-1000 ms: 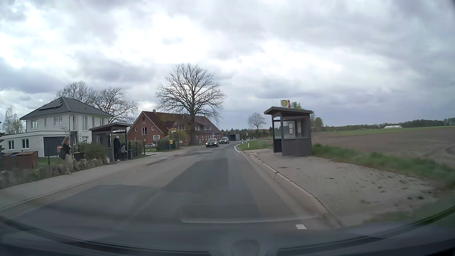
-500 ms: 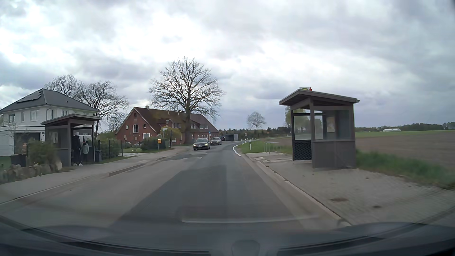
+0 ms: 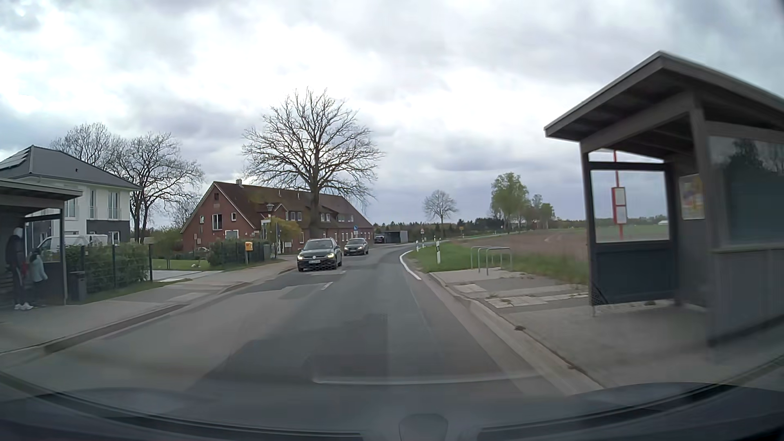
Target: Follow the waypoints while adhering to traffic rules and regulations
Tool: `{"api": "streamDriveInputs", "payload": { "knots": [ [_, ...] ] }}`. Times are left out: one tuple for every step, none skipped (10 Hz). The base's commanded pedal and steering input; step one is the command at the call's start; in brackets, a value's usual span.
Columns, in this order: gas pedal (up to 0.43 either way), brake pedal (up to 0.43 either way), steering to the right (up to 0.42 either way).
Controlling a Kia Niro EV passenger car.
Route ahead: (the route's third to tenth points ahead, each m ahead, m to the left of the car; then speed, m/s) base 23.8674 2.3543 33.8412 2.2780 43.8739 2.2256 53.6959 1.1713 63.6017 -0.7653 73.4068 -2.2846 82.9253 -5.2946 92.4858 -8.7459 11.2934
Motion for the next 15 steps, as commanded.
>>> {"api": "streamDriveInputs", "payload": {
  "knots": [
    [0.059,0.0,0.0],
    [0.059,0.0,0.0],
    [0.067,0.0,0.0],
    [0.067,0.0,0.0],
    [0.067,0.0,0.0],
    [0.067,0.0,-0.001],
    [0.067,0.0,-0.001],
    [0.067,0.0,-0.003],
    [0.067,0.0,-0.004],
    [0.067,0.0,-0.004],
    [0.079,0.0,-0.005],
    [0.079,0.0,-0.006],
    [0.079,0.0,-0.007],
    [0.087,0.0,-0.009],
    [0.087,0.0,-0.009]
  ]
}}
